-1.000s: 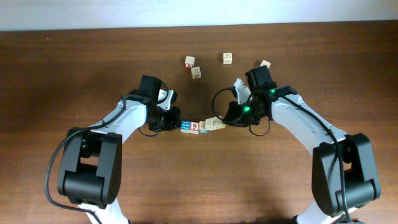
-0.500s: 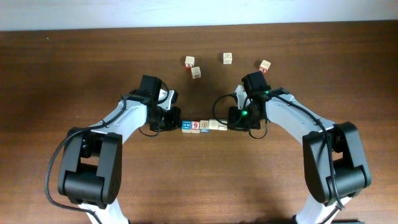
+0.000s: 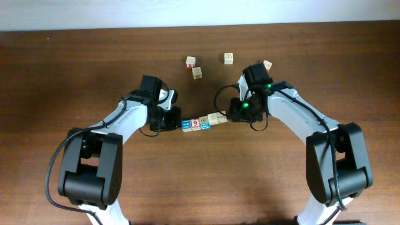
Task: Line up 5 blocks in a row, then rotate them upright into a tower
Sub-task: 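Nudge the loose right-end block back into the row with right gripper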
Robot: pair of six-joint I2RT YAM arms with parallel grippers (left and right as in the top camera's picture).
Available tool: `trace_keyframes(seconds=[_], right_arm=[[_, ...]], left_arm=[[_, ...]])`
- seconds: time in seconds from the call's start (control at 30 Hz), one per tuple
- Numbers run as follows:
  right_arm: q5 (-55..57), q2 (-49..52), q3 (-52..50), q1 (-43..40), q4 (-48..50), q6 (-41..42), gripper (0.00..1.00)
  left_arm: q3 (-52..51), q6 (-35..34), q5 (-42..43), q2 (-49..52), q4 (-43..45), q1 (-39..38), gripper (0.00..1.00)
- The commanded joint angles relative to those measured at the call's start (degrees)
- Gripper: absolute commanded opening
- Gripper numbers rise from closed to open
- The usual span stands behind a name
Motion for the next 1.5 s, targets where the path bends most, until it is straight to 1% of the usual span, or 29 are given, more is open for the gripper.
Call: trace_keyframes(seconds=[0.0, 0.1, 0.3, 0.37, 0.43, 0.47, 0.6, 0.77, 1.03, 1.2, 1.37, 1.47], right_arm=[[0.85, 0.35, 1.14, 0.35, -1.33, -0.48, 0.29], [2.14, 0.35, 1.07, 0.37, -3.04, -0.48, 0.29], [2.69, 0.35, 0.48, 0.04, -3.02, -0.42, 0.28], [2.71, 0.35, 0.48, -0.85, -4.33, 0.02, 0.22], [2.67, 0.35, 0.5, -3.02, -6.16, 2.56, 0.08], [2.56, 0.35, 0.5, -4.0, -7.06, 2.82, 0.04], [2.64, 0.35, 0.07, -5.27, -9.35, 3.85, 0.04], [2.4, 0.37, -3.39, -3.74, -5.42, 5.31, 0.04], [1.29, 0.48, -3.8, -0.76, -0.81, 5.33, 0.04], [1.36, 1.29, -3.8, -0.35, 0.33, 5.05, 0.04], [-0.39, 1.29, -3.8, 0.02, 1.68, 2.56, 0.04], [-0.37, 1.31, -3.8, 1.14, 2.25, 3.02, 0.04]], left_arm=[[0.83, -0.09, 2.25, 0.39, 0.52, -0.66, 0.0], [0.83, -0.11, 2.08, 0.39, 0.52, -0.66, 0.0], [0.83, -0.13, 2.08, 0.39, 0.5, -0.66, 0.0], [0.83, -0.11, 2.05, 0.39, 0.48, -0.66, 0.0], [0.83, -0.11, 2.05, 0.39, 0.48, -0.66, 0.0], [0.83, -0.11, 2.05, 0.39, 0.5, -0.66, 0.0], [0.83, -0.11, 2.05, 0.39, 0.52, -0.66, 0.0], [0.83, -0.11, 2.05, 0.39, 0.52, -0.66, 0.0], [0.83, -0.11, 2.05, 0.39, 0.55, -0.66, 0.0], [0.83, -0.11, 2.08, 0.39, 0.55, -0.66, 0.0], [0.83, -0.11, 2.08, 0.39, 0.57, -0.66, 0.0], [0.83, -0.11, 2.08, 0.39, 0.57, -0.66, 0.0]])
